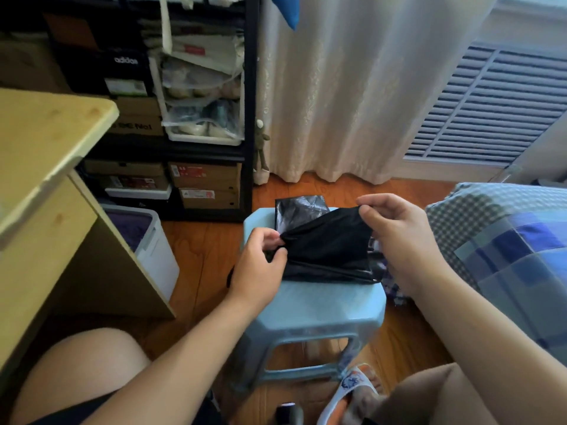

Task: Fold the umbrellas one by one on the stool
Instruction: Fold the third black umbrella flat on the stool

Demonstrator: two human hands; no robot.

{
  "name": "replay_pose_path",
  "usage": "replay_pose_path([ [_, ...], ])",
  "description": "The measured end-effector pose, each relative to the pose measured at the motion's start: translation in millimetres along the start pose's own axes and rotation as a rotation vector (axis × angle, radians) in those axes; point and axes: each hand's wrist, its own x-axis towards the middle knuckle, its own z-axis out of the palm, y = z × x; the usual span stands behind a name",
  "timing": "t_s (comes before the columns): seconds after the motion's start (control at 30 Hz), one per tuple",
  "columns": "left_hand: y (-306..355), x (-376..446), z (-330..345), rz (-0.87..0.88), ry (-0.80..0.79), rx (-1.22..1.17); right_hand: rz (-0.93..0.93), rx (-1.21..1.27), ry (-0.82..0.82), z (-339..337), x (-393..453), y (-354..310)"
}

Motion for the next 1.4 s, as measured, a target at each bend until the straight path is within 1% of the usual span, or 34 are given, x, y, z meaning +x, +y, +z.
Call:
replay_pose_path([
  [0.07,1,4,1,-0.033,0.013,-0.052,0.033,0.036,-0.012,-2,0,2],
  [0.17,3,8,1,-0.022,0.022,-0.056,0.063,0.087,-0.03,-4,-4,3],
  [0.37,4,15,3,-0.053,0.043,-0.124,0.062,0.071,-0.05,-10,-13,9],
  [0.5,1,12,9,-0.05,-0.07,-0.008,0.127,0.106,-0.018,-6,-16,18],
  [0.57,-3,11,12,-0.044,-0.036,0.051,0.173,0.124,0.012,-3,-16,22],
  [0.63,-6,11,9,-0.07,0.001,0.002,0.211,0.153,0.044,-3,-16,24],
  [0.67,-6,12,7,-0.089,-0.006,-0.039,0.228,0.175,0.054,-3,-17,24],
  [0.9,4,10,5,-0.092,-0.1,-0.136,0.277,0.259,0.056,-1,-25,31],
  [1.03,12,3,7,-0.12,-0.237,-0.104,0.248,0.249,0.047,-4,-31,34],
  [1.1,12,1,7,-0.113,-0.254,-0.042,0.23,0.246,0.06,-5,-33,36],
  [1.17,15,0,4,-0.081,-0.247,-0.023,0.221,0.233,0.066,-5,-35,36],
  [1.27,22,1,-2,0.009,-0.271,-0.101,0.229,0.25,0.111,-4,-35,32],
  [1.3,23,1,-5,0.042,-0.298,-0.107,0.231,0.265,0.126,-3,-35,29],
  [1.4,24,-1,-14,0.101,-0.402,-0.012,0.233,0.267,0.15,-3,-32,22],
])
